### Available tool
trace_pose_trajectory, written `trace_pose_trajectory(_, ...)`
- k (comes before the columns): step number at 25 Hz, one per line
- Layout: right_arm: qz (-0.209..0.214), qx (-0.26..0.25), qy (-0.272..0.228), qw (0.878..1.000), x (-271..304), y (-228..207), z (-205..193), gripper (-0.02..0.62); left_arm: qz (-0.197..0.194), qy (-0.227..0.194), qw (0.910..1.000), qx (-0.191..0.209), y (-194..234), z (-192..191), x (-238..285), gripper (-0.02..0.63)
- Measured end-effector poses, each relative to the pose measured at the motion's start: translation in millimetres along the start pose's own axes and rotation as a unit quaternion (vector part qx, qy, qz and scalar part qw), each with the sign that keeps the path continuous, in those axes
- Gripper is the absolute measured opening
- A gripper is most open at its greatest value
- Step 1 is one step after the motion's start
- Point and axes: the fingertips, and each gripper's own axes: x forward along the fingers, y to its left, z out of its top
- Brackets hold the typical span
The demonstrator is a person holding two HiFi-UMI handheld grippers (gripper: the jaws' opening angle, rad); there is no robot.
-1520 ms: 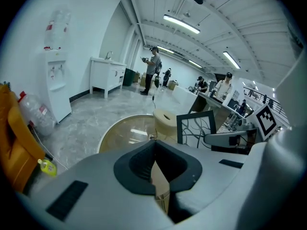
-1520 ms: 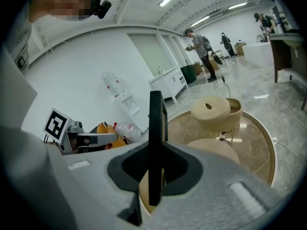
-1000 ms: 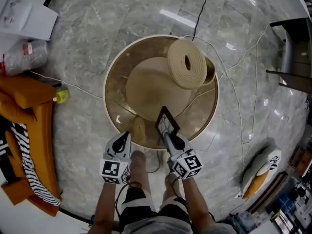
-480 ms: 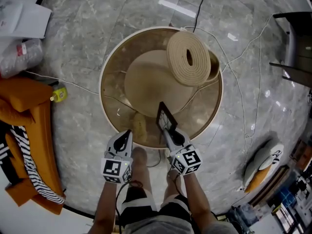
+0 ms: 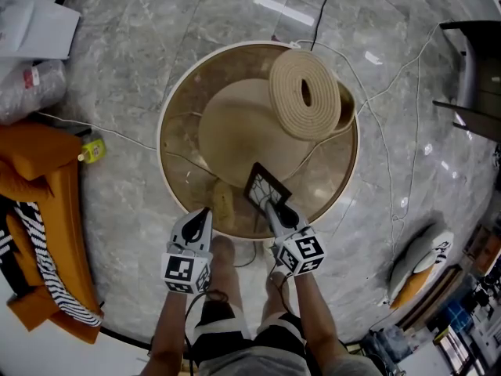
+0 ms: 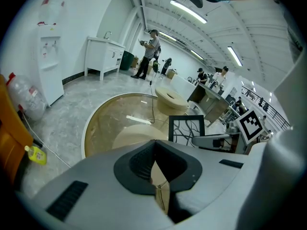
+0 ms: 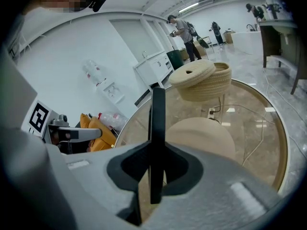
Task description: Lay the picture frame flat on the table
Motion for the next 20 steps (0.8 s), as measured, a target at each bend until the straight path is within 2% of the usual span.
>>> trace_pose_trajectory(20,-0.013,0.051,0.018,0.998,35,-48,1,0.120,0.001,0.011,0.9999,-0.005,5,-4,14,0.018)
